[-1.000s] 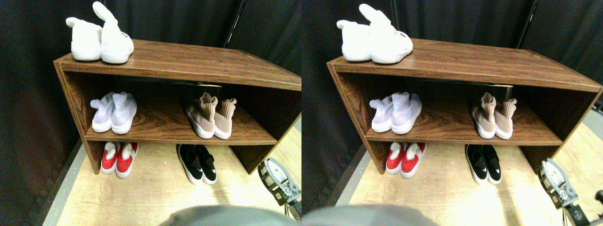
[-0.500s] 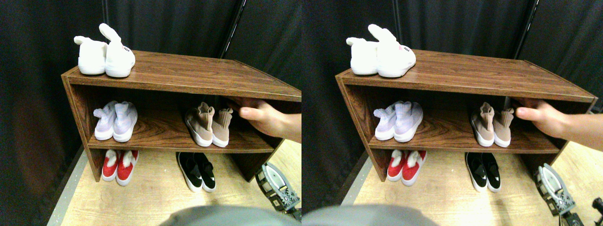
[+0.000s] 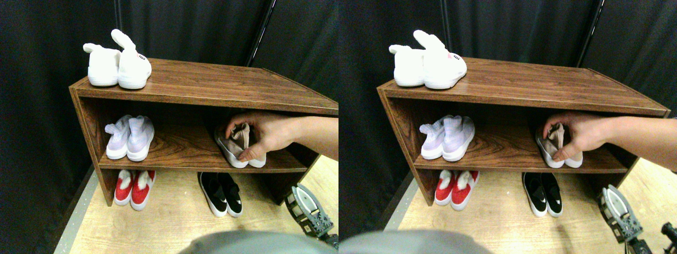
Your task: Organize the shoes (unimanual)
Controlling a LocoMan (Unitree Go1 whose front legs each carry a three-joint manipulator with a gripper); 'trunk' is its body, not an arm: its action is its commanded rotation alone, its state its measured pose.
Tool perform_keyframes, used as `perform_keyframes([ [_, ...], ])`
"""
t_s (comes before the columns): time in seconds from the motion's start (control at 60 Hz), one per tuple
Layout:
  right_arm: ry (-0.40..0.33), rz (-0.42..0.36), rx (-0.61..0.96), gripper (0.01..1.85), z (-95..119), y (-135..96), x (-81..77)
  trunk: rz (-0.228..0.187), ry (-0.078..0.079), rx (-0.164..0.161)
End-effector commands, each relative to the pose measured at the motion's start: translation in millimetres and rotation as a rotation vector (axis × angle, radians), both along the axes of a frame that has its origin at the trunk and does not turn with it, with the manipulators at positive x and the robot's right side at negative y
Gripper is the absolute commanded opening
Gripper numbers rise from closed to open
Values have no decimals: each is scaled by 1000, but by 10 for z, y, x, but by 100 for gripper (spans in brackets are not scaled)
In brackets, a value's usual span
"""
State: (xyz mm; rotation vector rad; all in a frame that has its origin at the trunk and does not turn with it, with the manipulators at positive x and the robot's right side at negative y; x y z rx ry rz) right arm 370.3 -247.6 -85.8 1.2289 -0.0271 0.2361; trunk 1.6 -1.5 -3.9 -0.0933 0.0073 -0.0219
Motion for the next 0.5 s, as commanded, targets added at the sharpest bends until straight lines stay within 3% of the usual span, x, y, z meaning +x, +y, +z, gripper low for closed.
perform_keyframes([
  [0.017,-38,13,-8,6,39,32,7,-1,-16,-5],
  [0.5,-34,-19,6,6,33,33,37,-9,-8,-4],
])
